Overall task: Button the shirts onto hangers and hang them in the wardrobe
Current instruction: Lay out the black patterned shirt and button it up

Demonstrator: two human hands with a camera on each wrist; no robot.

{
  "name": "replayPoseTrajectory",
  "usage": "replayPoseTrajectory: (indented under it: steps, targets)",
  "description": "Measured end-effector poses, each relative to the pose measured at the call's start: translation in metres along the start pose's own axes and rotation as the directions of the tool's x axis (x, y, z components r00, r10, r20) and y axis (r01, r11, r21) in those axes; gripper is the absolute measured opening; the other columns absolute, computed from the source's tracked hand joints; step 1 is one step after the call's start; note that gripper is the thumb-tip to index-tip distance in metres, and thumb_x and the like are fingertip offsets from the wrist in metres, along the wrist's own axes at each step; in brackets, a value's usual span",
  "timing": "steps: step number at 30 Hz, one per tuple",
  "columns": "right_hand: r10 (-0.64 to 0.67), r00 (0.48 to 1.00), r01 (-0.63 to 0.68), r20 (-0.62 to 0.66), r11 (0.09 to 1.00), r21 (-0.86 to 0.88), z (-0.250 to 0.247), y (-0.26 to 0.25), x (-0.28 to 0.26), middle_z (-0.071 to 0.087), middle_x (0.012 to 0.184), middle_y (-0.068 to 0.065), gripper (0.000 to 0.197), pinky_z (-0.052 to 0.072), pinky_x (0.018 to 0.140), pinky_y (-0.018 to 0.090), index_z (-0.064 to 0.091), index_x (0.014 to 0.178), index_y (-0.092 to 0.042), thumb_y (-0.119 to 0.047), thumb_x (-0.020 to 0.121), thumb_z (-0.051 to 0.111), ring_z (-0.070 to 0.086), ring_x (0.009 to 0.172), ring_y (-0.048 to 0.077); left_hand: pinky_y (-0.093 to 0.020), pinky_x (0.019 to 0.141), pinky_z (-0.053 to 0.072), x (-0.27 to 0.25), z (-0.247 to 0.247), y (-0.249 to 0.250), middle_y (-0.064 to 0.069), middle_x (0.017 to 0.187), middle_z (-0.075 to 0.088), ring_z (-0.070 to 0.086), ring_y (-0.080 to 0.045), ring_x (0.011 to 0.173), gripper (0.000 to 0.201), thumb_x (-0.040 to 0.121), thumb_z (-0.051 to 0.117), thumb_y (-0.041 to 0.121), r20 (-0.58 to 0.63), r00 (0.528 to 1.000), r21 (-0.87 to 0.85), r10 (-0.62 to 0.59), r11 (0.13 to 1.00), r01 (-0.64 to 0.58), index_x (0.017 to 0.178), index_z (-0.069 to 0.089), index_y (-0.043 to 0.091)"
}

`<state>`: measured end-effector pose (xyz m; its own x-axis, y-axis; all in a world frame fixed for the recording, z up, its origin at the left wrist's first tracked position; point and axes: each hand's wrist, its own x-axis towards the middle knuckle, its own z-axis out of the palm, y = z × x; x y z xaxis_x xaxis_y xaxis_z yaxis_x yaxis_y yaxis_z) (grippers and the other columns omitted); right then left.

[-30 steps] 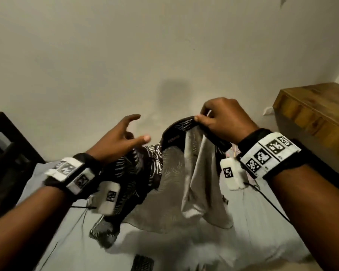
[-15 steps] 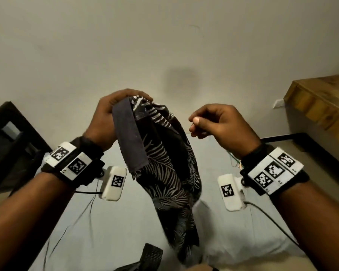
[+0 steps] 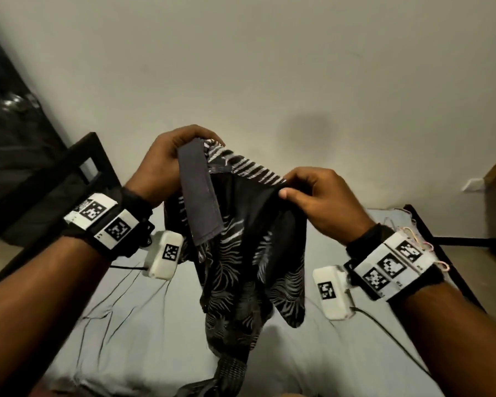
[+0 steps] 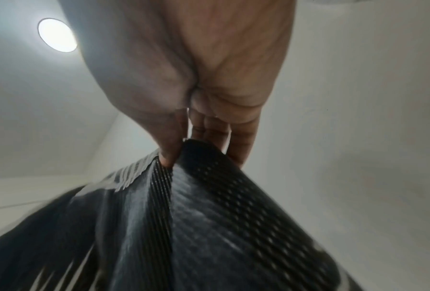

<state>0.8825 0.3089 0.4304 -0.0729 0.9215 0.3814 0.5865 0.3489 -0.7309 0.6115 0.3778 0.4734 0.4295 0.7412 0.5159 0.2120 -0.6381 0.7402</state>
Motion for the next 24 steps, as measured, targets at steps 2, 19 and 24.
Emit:
replayPoseTrajectory:
  steps: [2, 19, 24]
  targets:
    - [0.037, 0.999, -0.037, -0.023, 0.999, -0.036, -0.015, 0.006, 0.011, 0.071, 0.081, -0.008, 0.014, 0.056, 0.081, 0.046, 0.07, 0.085, -0.025, -0.036, 0.08, 0.061, 0.068, 0.082, 0.018, -0.033, 0.07, 0.046, -0.005, -0.027, -0.016, -0.002, 0.077, 0.063, 0.058, -0.019, 0.07, 0.045, 0.085, 0.08, 0.03, 0.129, 0.986, 0.208, -0.105, 0.975, 0.076, 0.126, 0.063, 0.025]
    - [0.118, 0.971, -0.219, -0.21, 0.797, -0.563, -0.133, 0.036, 0.028, 0.072, 0.103, 0.014, 0.012, 0.036, 0.082, 0.028, 0.074, 0.101, -0.011, -0.013, 0.094, 0.065, 0.062, 0.099, 0.027, -0.041, 0.066, 0.052, -0.036, -0.112, -0.077, 0.006, 0.083, 0.065, 0.063, -0.019, 0.073, 0.032, 0.077, 0.086, 0.016, 0.215, 0.971, 0.666, -0.104, 0.743, -0.068, 0.096, 0.063, 0.029]
    - [0.155, 0.972, -0.232, -0.177, 0.76, -0.607, -0.148, 0.044, 0.022, 0.073, 0.102, 0.016, 0.015, 0.037, 0.08, 0.028, 0.076, 0.103, -0.01, -0.018, 0.095, 0.065, 0.064, 0.098, 0.028, -0.038, 0.066, 0.047, -0.024, -0.102, -0.078, -0.003, 0.075, 0.06, 0.064, -0.031, 0.071, 0.01, 0.089, 0.076, 0.012, 0.106, 0.989, 0.752, -0.105, 0.66, -0.01, 0.095, 0.071, 0.007]
